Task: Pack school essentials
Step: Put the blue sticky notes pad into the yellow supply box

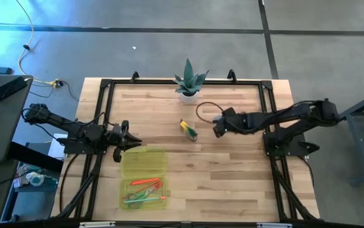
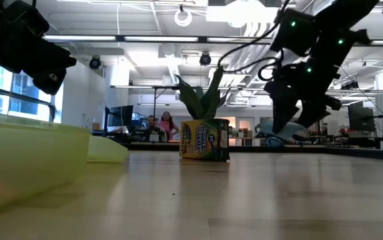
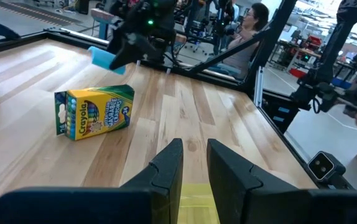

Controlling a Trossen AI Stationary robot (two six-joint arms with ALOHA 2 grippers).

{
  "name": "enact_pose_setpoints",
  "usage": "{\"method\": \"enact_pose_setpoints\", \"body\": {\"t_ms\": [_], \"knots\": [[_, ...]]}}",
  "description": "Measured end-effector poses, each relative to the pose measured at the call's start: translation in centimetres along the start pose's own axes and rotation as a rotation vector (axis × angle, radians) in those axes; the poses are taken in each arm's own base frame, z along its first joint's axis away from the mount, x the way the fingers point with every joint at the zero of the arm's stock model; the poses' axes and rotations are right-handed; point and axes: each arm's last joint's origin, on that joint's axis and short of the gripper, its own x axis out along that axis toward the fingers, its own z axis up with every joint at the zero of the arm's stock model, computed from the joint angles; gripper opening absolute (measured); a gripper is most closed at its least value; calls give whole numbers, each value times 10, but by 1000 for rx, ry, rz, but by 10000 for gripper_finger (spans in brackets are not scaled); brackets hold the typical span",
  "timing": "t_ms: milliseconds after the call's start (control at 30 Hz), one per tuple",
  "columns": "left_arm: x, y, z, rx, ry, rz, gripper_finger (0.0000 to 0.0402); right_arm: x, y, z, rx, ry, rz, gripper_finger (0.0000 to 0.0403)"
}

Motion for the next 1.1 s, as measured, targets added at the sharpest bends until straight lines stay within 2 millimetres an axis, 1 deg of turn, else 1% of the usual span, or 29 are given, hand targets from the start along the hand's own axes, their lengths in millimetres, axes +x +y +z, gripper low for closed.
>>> {"method": "enact_pose_setpoints", "body": {"t_ms": [67, 167, 400, 500, 600, 700, 833, 967, 1100], "knots": [[0, 0, 0, 1, 0, 0, 62, -6, 7, -5, -2, -31, 11, 312], [0, 0, 0, 0, 0, 0, 62, -19, 20, -7, -11, -87, 30, 312], [0, 0, 0, 0, 0, 0, 62, -53, 50, 4, -82, -230, 86, 312], [0, 0, 0, 0, 0, 0, 62, -59, 62, 10, -124, -257, 102, 312], [0, 0, 0, 1, 0, 0, 62, -61, 79, 15, -173, -276, 123, 312], [0, 0, 0, 1, 0, 0, 62, -60, 103, 18, -253, -291, 146, 312], [0, 0, 0, 0, 0, 0, 62, -58, 141, 18, -367, -296, 166, 312], [0, 0, 0, 1, 0, 0, 62, -50, 180, 11, -474, -281, 192, 312], [0, 0, 0, 1, 0, -1, 62, -48, 216, -1, -557, -266, 241, 312]]}}
